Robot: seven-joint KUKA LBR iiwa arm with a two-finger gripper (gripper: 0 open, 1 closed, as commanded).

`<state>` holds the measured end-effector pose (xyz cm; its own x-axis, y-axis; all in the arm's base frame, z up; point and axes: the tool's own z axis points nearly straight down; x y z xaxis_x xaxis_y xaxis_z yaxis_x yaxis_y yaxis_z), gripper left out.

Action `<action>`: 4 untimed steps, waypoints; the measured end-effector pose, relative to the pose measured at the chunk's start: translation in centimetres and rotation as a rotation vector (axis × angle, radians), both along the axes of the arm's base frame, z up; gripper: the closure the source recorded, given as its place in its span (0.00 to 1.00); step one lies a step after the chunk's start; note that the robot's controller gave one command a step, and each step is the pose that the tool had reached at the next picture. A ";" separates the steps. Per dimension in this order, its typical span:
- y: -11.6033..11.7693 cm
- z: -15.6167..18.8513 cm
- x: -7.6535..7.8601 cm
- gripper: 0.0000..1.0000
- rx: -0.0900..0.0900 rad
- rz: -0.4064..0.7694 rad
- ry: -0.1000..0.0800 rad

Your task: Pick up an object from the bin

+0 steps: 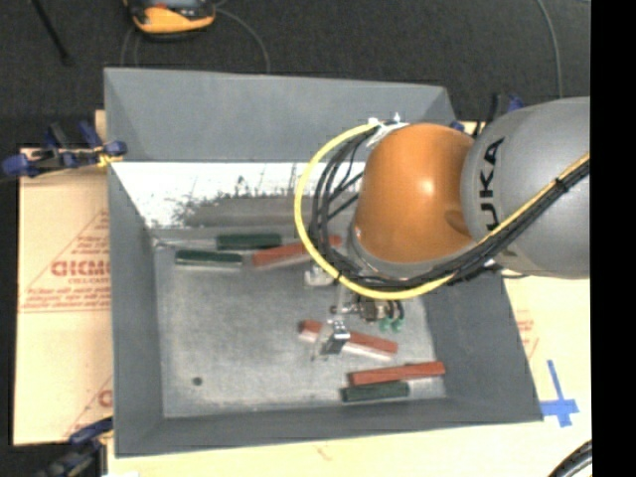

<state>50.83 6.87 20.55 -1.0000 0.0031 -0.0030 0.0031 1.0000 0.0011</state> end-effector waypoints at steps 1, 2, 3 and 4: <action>0.0 0.0 0.0 0.00 0.000 0.000 0.000; -0.4 -1.3 0.7 0.00 0.001 0.027 -0.010; -4.3 -7.7 1.4 0.00 -0.002 0.111 -0.006; -4.8 -11.9 1.3 1.00 -0.001 -0.008 0.001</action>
Offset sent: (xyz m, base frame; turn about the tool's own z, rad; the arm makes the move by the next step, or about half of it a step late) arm 0.0349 -0.0394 -0.1309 -0.1576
